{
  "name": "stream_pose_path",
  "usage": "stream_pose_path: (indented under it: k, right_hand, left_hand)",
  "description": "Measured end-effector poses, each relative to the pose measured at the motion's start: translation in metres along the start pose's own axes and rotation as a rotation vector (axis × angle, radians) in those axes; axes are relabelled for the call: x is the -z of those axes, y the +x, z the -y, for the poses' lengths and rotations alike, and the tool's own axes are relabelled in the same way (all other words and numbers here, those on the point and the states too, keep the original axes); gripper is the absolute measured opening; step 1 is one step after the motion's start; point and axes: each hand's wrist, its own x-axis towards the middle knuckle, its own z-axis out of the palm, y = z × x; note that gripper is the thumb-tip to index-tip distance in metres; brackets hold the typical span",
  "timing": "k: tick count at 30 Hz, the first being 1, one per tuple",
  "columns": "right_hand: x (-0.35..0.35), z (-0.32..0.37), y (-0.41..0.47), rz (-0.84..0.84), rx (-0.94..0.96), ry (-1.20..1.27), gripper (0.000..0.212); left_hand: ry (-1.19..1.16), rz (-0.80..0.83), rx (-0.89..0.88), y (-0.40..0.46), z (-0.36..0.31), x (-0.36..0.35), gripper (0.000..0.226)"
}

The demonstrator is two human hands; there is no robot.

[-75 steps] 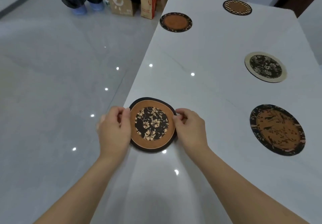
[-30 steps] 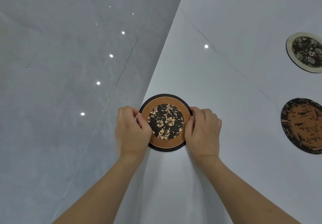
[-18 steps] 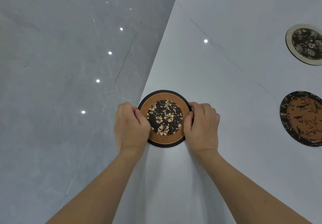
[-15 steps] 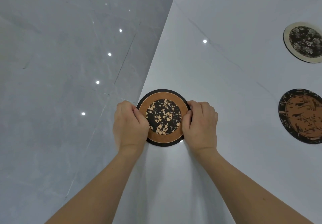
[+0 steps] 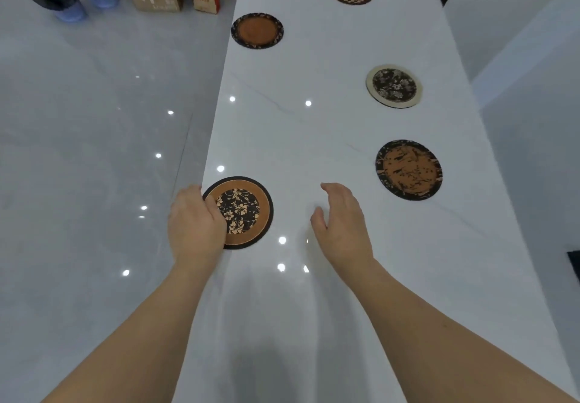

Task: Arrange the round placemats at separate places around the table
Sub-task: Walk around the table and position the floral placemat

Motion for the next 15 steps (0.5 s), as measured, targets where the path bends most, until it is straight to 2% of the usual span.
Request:
stream_pose_path:
  k: [3,8,15]
  right_hand:
    - [0.056,-0.008,-0.029,-0.110,-0.069,-0.003,0.043]
    - [0.140,-0.037,-0.086,-0.249,-0.177,-0.060,0.044]
    - [0.236,-0.093,-0.187,-0.421,-0.420,-0.125,0.043]
  left_hand:
    - [0.063,0.072,-0.285,-0.020,-0.050,0.017,0.029]
    - [0.136,0.205,-0.699,-0.067,-0.143,0.021,0.038]
    - [0.069,0.329,-1.144,-0.158,-0.268,0.001,0.039]
